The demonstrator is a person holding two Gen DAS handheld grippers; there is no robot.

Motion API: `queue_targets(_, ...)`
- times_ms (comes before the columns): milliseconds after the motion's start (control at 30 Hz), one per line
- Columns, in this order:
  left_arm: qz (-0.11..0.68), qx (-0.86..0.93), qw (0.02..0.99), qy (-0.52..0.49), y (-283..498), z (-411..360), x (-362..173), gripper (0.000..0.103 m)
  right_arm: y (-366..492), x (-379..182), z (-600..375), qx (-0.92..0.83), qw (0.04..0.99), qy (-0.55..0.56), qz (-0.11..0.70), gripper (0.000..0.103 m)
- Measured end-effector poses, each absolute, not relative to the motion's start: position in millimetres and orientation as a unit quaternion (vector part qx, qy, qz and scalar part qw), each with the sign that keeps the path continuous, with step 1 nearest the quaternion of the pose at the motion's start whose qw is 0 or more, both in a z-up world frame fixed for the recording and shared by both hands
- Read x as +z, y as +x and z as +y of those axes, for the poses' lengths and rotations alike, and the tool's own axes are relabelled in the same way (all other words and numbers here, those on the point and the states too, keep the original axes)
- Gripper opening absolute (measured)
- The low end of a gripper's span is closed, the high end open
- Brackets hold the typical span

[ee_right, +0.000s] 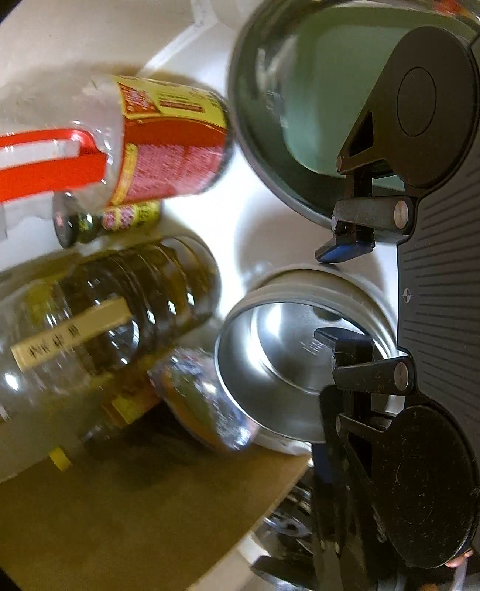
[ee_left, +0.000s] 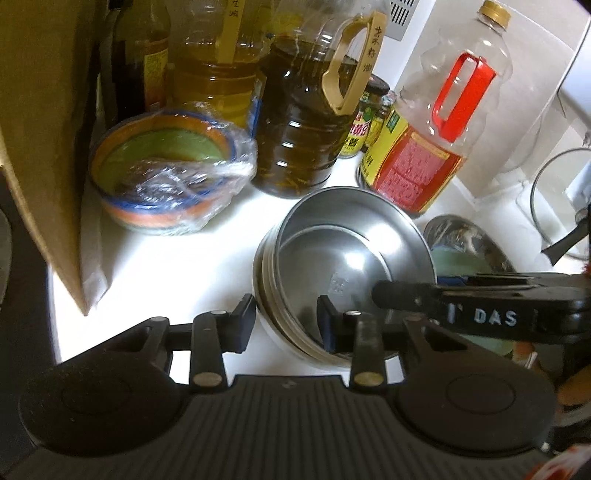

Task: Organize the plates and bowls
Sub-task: 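Lift the bowl stack with both grippers and carry it over the steel dish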

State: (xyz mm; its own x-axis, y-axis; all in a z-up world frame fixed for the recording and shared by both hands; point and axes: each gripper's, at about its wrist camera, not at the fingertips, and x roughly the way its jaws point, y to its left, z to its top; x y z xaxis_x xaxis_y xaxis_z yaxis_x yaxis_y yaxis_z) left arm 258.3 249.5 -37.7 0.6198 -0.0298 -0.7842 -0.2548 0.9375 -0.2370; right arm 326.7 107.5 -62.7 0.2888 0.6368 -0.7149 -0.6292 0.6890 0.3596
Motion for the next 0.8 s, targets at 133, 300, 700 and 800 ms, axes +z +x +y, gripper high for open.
queue_targets(133,0.434,0.067,0.882,-0.170,248,253,-36,0.031,307,-63,105,0.397,0.793,0.009,0.462,0.040)
queue_targets(300,0.436,0.081,0.882,-0.161,251,256,-36,0.031,313,-64,107,0.379,0.801,0.026,0.462,0.040)
queue_targets(700,0.441,0.080,0.880,-0.160,256,254,-40,0.024,325,-71,111,0.368,0.803,0.051,0.466,0.032)
queue_targets(800,0.443,0.077,0.880,-0.155,253,250,-40,0.024,321,-71,109,0.366,0.804,0.049,0.467,0.032)
